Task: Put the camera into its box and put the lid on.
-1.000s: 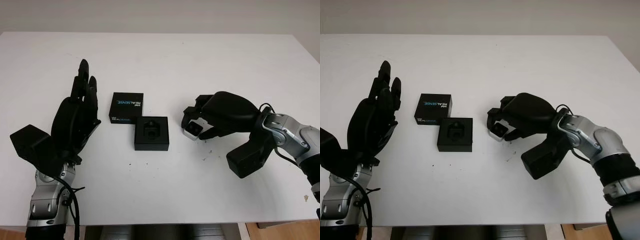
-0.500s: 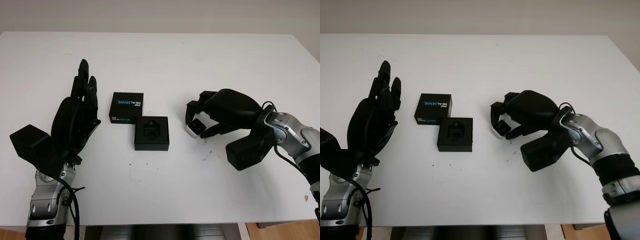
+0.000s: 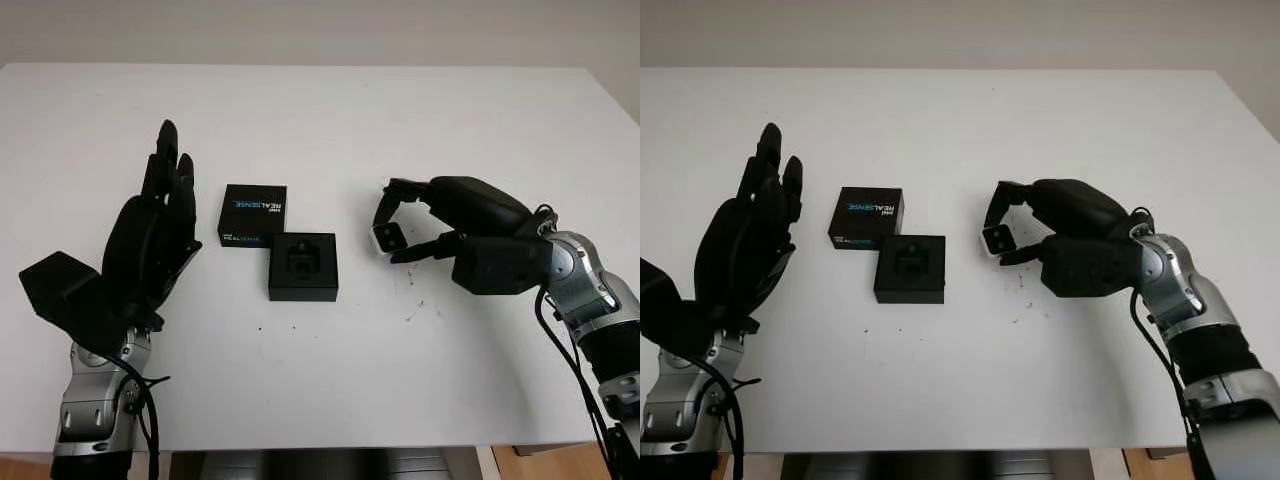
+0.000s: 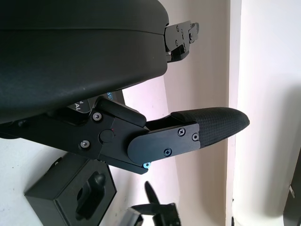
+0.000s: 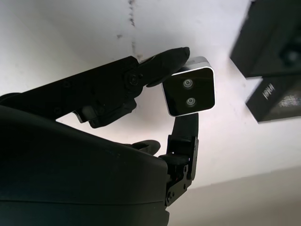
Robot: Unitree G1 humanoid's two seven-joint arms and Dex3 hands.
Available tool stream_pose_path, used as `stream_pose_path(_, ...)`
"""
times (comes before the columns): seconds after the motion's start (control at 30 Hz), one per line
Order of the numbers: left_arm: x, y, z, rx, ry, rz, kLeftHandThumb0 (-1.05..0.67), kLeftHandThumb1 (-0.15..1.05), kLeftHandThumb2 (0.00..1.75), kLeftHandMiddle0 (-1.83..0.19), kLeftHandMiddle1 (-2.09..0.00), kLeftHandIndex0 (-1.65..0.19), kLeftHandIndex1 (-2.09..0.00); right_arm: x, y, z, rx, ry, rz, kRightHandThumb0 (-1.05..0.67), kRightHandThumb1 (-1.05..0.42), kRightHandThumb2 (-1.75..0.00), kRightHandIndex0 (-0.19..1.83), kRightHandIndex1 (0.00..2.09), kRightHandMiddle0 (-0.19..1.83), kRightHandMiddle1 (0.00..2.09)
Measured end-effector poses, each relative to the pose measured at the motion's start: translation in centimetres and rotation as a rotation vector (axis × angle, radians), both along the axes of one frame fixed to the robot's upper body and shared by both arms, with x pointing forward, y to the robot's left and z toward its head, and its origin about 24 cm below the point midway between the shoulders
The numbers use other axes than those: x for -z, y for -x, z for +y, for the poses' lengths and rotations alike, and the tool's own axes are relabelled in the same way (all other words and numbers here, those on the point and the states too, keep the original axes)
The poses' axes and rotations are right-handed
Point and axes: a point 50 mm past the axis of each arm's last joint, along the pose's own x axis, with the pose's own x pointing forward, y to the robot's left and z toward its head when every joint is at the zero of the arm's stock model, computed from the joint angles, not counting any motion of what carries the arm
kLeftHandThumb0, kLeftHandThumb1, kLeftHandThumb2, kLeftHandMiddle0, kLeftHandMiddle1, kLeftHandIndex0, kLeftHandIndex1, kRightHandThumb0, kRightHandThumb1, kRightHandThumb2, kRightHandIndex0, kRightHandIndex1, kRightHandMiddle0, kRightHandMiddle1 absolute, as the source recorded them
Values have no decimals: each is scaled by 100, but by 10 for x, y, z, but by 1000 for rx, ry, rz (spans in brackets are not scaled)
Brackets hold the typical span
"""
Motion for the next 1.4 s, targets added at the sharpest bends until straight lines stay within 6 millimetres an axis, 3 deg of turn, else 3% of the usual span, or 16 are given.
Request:
stream_pose_path(0.3, -1, 1, -2, 1, -2, -5, -84, 105, 64, 19, 0, 19, 0, -15, 13, 16, 34, -209, 42, -47, -105, -7, 27, 6, 27, 163)
stream_pose_path(0.63, -1, 1, -6, 11, 9, -4, -83, 105, 64, 19, 0, 19, 0, -21, 32, 36, 81, -315, 70, -52, -105, -11, 29, 7, 32, 162)
stream_pose_path(1.4, 2, 2, -10, 10, 27, 1, -83, 105, 63, 19, 0, 19, 0, 11, 51, 86, 109, -505, 178, -44, -105, -7, 29, 6, 30, 174)
